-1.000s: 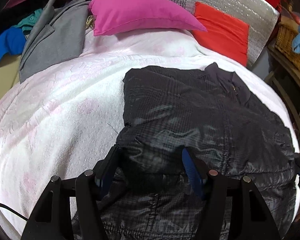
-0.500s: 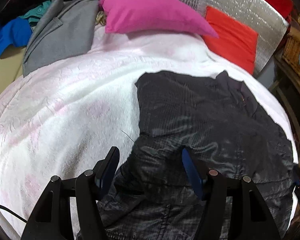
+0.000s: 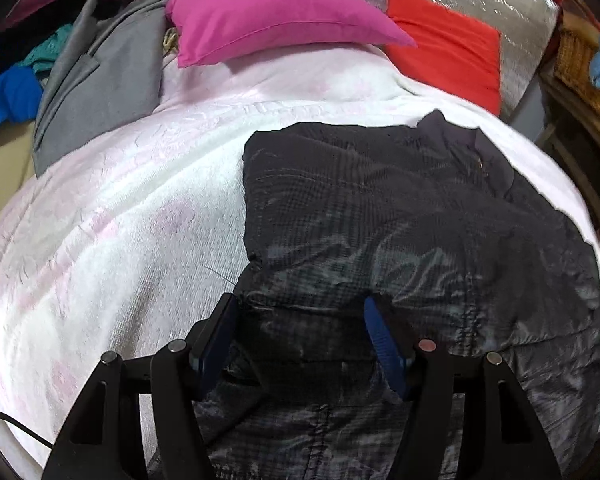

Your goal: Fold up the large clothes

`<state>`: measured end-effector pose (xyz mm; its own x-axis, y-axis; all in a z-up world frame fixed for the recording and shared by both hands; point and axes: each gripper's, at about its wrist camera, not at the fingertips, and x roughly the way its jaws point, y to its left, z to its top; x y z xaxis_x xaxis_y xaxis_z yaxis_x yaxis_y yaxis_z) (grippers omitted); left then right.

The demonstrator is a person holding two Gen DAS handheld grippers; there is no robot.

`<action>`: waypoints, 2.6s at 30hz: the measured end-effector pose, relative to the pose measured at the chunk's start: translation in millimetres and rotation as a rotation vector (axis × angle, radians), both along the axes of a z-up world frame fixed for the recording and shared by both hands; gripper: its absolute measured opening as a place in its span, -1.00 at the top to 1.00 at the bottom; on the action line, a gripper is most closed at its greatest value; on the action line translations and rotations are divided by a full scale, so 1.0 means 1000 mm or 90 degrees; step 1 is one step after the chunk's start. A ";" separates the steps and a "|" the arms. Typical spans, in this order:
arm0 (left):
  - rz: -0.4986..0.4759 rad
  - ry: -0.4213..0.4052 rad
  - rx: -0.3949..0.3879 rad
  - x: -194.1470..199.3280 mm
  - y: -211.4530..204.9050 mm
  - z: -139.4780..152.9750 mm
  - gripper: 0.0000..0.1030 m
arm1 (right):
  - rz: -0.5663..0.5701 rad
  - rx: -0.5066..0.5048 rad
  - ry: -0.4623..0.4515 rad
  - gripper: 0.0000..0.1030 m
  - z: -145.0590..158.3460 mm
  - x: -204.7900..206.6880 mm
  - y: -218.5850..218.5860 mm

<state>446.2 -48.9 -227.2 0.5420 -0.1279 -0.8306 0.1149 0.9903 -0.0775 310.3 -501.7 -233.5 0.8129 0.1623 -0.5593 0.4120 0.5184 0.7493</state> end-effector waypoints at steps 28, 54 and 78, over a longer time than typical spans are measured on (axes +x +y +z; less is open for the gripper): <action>0.037 -0.014 -0.090 0.014 0.047 0.010 -0.49 | 0.034 -0.098 0.068 -0.46 0.005 0.010 -0.001; 0.015 0.037 -0.083 0.015 0.029 -0.010 -0.43 | 0.097 -0.290 0.148 0.38 -0.013 0.051 0.044; -0.106 -0.061 0.005 -0.023 -0.035 0.018 -0.43 | 0.194 -0.263 0.074 0.30 0.023 0.035 0.077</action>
